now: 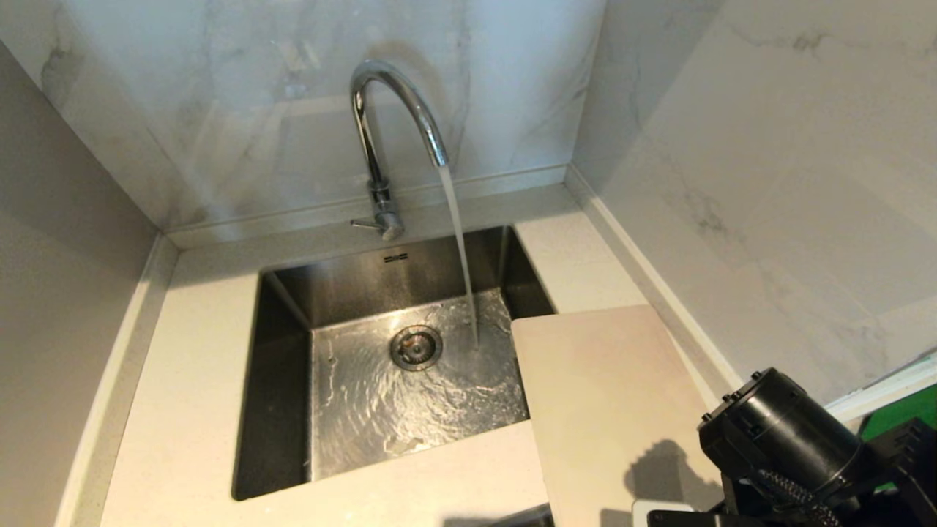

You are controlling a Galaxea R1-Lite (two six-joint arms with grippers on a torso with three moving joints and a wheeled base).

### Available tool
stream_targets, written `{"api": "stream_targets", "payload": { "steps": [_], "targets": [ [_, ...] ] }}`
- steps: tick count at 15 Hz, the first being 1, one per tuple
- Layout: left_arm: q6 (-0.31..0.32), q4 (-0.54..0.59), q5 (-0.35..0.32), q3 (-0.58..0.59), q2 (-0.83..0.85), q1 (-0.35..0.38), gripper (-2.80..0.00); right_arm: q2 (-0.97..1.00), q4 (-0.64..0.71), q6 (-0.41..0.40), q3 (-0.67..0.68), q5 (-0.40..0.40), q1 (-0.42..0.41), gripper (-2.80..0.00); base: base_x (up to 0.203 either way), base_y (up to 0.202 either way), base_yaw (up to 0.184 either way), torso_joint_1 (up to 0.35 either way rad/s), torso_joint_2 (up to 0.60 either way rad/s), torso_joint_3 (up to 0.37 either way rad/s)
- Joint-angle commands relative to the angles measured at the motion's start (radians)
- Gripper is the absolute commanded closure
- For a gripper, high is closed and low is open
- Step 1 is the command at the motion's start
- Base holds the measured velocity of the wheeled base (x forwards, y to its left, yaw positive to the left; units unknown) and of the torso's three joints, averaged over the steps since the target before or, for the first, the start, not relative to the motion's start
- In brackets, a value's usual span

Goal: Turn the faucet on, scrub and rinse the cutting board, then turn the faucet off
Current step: Pick up the cutting board

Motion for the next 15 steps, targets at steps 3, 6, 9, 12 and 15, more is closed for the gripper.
{"api": "stream_targets", "payload": {
  "steps": [3, 6, 9, 12, 15],
  "targets": [
    [0.0, 0.0, 0.0, 0.0, 0.0, 0.0, 0.0, 0.013, 0.003, -0.006, 0.073, -0.001, 0.085, -2.8, 0.0, 0.0, 0.0, 0.0, 0.0, 0.0],
    [0.0, 0.0, 0.0, 0.0, 0.0, 0.0, 0.0, 0.024, 0.003, -0.007, 0.08, -0.002, 0.091, -2.8, 0.0, 0.0, 0.0, 0.0, 0.0, 0.0],
    [0.0, 0.0, 0.0, 0.0, 0.0, 0.0, 0.0, 0.027, 0.003, -0.014, 0.086, -0.004, 0.091, -2.8, 0.0, 0.0, 0.0, 0.0, 0.0, 0.0],
    [0.0, 0.0, 0.0, 0.0, 0.0, 0.0, 0.0, 0.038, 0.002, -0.043, 0.086, -0.005, 0.091, -2.8, 0.0, 0.0, 0.0, 0.0, 0.0, 0.0],
    [0.0, 0.0, 0.001, 0.0, 0.0, 0.0, 0.0, 0.061, -0.013, -0.035, 0.092, -0.007, 0.089, -2.8, 0.0, 0.0, 0.0, 0.0, 0.0, 0.0]
  ]
}}
